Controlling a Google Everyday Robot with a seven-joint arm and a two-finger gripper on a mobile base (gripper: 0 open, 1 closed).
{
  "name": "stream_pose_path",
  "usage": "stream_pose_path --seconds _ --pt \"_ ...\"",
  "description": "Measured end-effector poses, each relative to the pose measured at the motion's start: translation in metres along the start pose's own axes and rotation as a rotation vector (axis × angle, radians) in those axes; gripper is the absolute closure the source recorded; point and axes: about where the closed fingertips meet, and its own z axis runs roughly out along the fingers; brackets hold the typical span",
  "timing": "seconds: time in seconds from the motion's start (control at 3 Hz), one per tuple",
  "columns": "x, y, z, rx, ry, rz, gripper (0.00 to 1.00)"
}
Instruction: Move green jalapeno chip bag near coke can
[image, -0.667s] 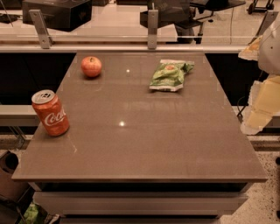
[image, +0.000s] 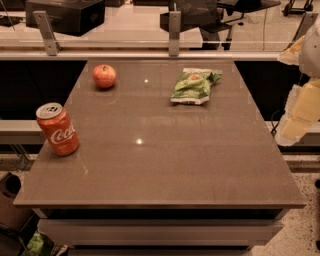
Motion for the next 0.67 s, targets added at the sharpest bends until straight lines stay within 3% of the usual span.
stream_pose_path --seconds 0.67 --pt "-0.013 -0.083 0.032 0.01 -0.143 0.209 0.0"
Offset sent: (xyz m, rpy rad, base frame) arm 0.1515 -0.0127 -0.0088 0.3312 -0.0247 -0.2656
